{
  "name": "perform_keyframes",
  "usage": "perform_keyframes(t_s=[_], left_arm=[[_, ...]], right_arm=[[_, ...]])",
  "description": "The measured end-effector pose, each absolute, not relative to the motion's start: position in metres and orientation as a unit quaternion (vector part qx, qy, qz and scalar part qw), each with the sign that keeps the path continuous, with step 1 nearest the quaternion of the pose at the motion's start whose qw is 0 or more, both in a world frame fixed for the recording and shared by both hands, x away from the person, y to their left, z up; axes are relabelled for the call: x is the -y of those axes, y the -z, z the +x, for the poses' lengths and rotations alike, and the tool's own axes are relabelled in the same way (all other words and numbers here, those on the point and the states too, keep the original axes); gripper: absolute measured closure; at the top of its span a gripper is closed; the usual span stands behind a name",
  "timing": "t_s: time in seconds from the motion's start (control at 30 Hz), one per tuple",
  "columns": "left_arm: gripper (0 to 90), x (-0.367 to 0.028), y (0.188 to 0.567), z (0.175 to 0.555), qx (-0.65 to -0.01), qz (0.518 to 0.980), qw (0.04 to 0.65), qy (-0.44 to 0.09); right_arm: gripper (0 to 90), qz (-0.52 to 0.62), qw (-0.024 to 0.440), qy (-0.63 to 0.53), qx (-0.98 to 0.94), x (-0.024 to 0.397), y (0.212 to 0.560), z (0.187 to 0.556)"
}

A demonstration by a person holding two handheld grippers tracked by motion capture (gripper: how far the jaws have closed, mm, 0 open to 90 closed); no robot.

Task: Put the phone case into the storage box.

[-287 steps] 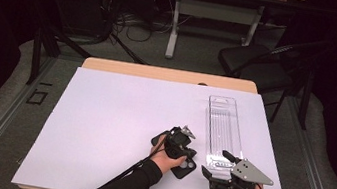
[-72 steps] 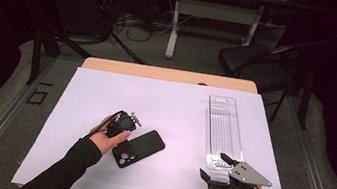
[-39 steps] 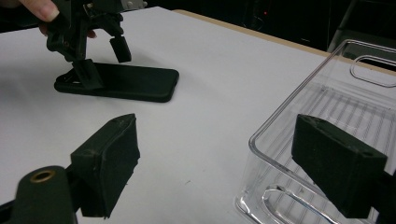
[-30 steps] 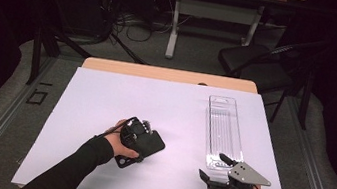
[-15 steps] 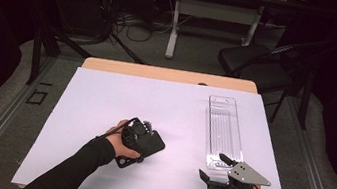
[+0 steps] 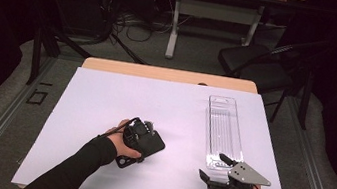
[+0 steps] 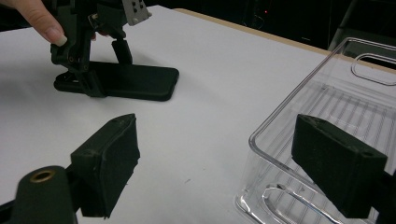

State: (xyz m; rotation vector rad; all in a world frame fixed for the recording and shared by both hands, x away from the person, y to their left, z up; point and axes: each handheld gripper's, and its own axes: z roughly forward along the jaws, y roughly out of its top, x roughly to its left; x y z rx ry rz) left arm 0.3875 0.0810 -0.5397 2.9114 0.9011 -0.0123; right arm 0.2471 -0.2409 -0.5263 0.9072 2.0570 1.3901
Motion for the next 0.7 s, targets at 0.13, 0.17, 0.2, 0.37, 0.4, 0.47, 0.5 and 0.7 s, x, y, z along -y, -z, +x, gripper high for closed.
perform_keyframes(t_s=[0.13, 0.17, 0.2, 0.37, 0.4, 0.47, 0.5, 0.7], left_arm=[[0.4, -0.0802, 0.54, 0.3875, -0.299, 0.953, 0.047, 0.004], [0.4, -0.08, 0.5398, 0.3875, -0.299, 0.953, 0.045, 0.004], [0.5, -0.08, 0.5397, 0.3876, -0.3, 0.953, 0.045, 0.004], [1.8, -0.0796, 0.5389, 0.3869, -0.302, 0.952, 0.044, 0.004], [2.2, -0.0796, 0.5386, 0.3867, -0.302, 0.952, 0.043, 0.004], [3.4, -0.0796, 0.5383, 0.3865, -0.302, 0.952, 0.042, 0.004], [4.2, -0.0792, 0.5375, 0.3856, -0.304, 0.952, 0.044, 0.005], [8.9, -0.0788, 0.5354, 0.3847, -0.301, 0.953, 0.042, 0.005]], right_arm=[[14.3, 0.332, 0.247, -0.51, -0.754, 0.2408, 0.526, 0.2469], [14.4, 0.332, 0.247, -0.51, -0.754, 0.2408, 0.5261, 0.247], [14.4, 0.333, 0.247, -0.511, -0.753, 0.2409, 0.5264, 0.2472], [14.4, 0.333, 0.247, -0.511, -0.753, 0.241, 0.5263, 0.2471], [14.4, 0.333, 0.246, -0.51, -0.754, 0.2412, 0.5262, 0.2471], [14.4, 0.333, 0.246, -0.51, -0.754, 0.2411, 0.5264, 0.2471], [14.4, 0.332, 0.246, -0.51, -0.755, 0.2412, 0.5264, 0.2472], [14.4, 0.332, 0.247, -0.51, -0.754, 0.241, 0.5264, 0.2472]])
